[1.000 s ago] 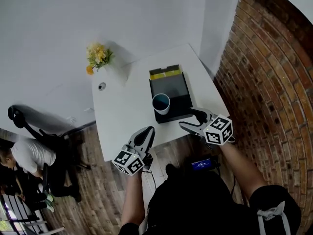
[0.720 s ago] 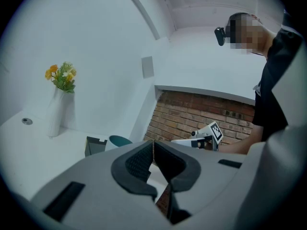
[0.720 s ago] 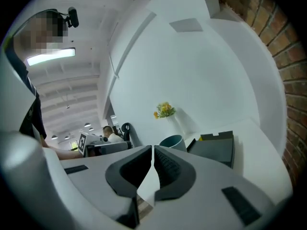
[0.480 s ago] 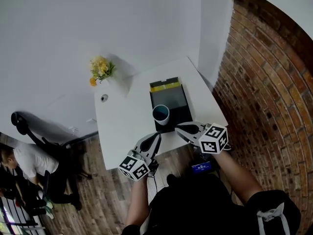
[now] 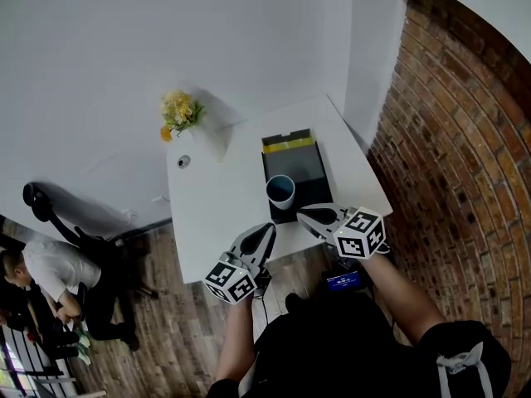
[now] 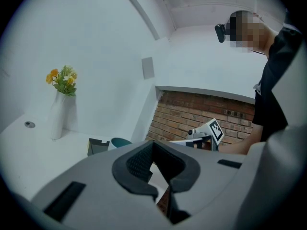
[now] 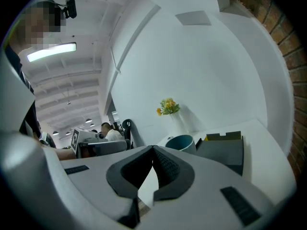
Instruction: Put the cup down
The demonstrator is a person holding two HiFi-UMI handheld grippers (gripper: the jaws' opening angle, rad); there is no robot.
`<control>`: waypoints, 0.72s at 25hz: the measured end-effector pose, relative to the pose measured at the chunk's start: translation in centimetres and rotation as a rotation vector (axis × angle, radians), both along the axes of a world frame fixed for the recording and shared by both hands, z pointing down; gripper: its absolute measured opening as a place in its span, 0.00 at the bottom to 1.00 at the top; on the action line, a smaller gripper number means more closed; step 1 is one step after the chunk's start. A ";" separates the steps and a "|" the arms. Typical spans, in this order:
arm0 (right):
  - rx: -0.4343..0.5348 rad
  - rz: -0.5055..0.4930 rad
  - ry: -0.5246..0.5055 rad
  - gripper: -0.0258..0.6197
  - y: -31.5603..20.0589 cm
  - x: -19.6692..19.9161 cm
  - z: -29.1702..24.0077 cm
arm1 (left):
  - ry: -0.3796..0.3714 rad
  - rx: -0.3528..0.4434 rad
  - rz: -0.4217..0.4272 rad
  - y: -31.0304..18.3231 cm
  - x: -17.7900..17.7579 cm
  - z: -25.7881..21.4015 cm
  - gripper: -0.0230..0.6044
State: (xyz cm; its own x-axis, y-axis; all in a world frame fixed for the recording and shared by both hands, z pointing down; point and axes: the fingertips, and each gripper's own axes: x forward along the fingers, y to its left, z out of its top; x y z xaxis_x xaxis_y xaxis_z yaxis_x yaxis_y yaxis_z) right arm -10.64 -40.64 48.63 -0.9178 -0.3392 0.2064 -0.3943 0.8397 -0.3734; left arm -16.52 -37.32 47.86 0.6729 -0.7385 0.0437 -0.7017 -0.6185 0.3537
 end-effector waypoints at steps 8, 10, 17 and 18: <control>-0.010 0.017 -0.002 0.06 -0.3 0.2 0.1 | 0.004 -0.013 0.009 0.1 0.0 0.3 0.05; -0.012 0.019 -0.001 0.06 -0.4 0.3 0.2 | 0.002 -0.016 0.012 0.1 0.1 0.4 0.05; -0.010 0.023 0.006 0.06 -0.3 0.4 0.4 | 0.000 -0.021 0.023 0.1 0.4 0.4 0.05; -0.009 0.022 0.007 0.06 -0.3 0.4 0.4 | 0.000 -0.020 0.024 0.1 0.4 0.4 0.05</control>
